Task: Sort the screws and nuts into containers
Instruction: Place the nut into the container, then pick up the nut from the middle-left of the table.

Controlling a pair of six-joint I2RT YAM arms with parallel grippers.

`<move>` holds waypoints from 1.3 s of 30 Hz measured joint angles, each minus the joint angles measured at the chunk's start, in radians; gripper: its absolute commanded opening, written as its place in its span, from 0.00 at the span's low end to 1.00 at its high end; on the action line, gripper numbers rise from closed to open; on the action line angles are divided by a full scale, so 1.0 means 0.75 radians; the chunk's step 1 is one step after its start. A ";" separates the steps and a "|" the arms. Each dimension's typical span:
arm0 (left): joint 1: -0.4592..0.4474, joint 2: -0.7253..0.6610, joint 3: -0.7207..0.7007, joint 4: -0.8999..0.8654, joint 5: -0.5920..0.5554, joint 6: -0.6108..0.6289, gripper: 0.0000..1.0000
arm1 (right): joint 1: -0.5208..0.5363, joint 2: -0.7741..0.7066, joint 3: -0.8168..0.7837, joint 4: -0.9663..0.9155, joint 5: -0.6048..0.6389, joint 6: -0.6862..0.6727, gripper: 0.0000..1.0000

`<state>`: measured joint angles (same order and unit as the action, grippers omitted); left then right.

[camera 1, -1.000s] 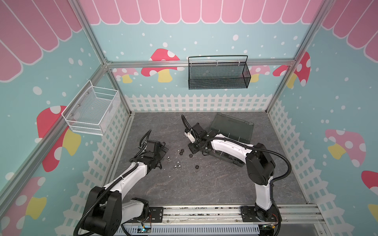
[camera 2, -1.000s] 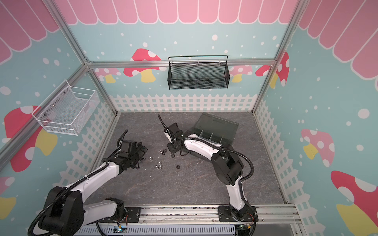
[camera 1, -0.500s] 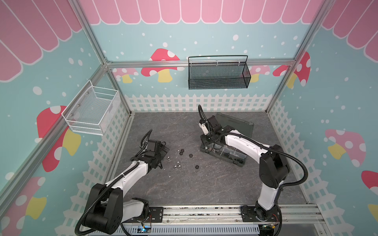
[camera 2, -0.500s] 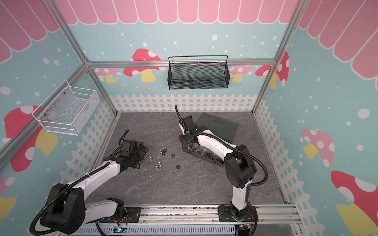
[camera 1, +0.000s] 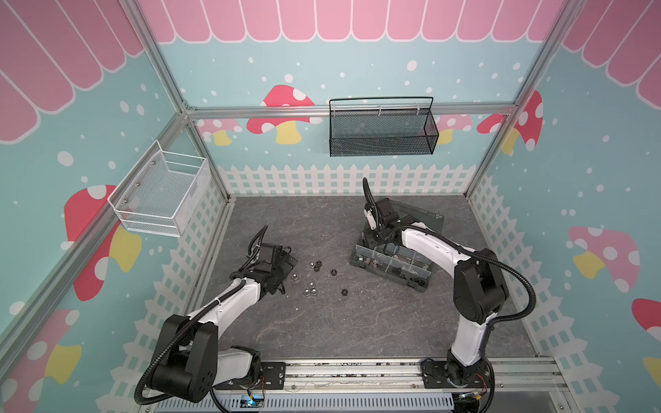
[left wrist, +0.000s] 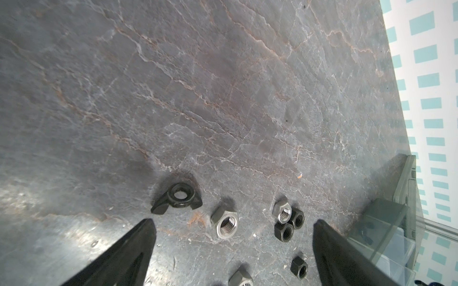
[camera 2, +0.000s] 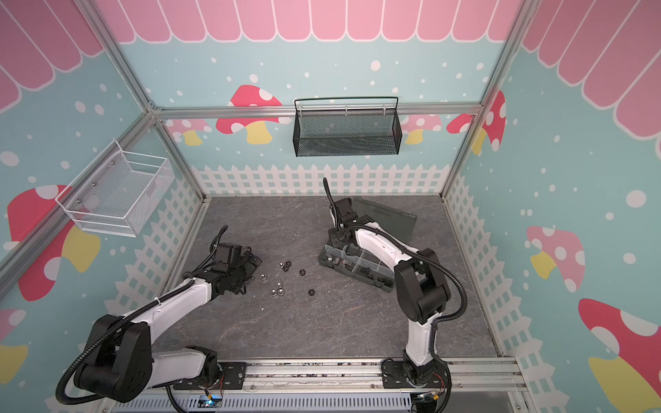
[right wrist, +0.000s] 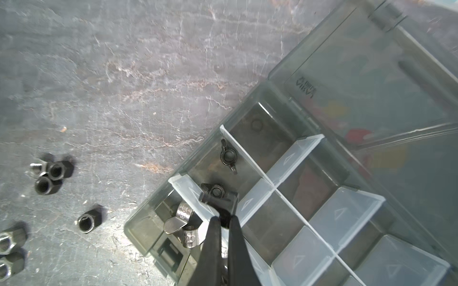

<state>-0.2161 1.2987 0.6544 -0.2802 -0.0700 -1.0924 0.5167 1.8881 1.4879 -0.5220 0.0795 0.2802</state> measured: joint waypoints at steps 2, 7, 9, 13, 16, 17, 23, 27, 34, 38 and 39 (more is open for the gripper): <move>-0.001 0.010 0.004 0.001 0.006 0.001 0.99 | -0.001 0.038 0.000 0.002 -0.001 -0.004 0.00; 0.000 0.039 0.015 -0.006 0.016 0.007 0.98 | -0.006 0.099 0.000 0.001 -0.008 -0.012 0.19; 0.000 0.054 0.030 -0.020 0.020 0.015 0.98 | -0.009 0.101 0.000 0.001 -0.013 -0.017 0.24; 0.000 0.082 0.061 -0.043 0.024 0.036 0.97 | -0.009 0.101 0.000 0.009 -0.015 -0.014 0.30; 0.000 0.100 0.080 -0.062 0.025 0.050 0.97 | -0.009 0.085 -0.002 0.010 -0.014 -0.012 0.33; 0.000 0.105 0.086 -0.070 0.027 0.055 0.97 | -0.009 0.071 -0.007 0.014 -0.012 -0.011 0.35; -0.001 0.145 0.099 -0.090 0.041 0.061 0.95 | -0.009 -0.111 -0.101 0.052 -0.010 0.008 0.40; -0.002 0.176 0.101 -0.100 0.050 0.059 0.94 | -0.009 -0.232 -0.154 0.096 -0.009 0.027 0.45; -0.011 0.181 0.101 -0.140 0.046 0.057 0.93 | -0.009 -0.345 -0.241 0.158 0.010 0.064 0.52; -0.010 0.181 0.117 -0.195 0.019 0.091 0.89 | -0.009 -0.385 -0.276 0.180 0.016 0.077 0.54; -0.009 0.182 0.132 -0.215 0.011 0.110 0.88 | -0.009 -0.395 -0.285 0.184 0.019 0.079 0.55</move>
<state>-0.2226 1.4349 0.7532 -0.4416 -0.0620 -1.0096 0.5102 1.5917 1.2743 -0.3843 0.0940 0.3393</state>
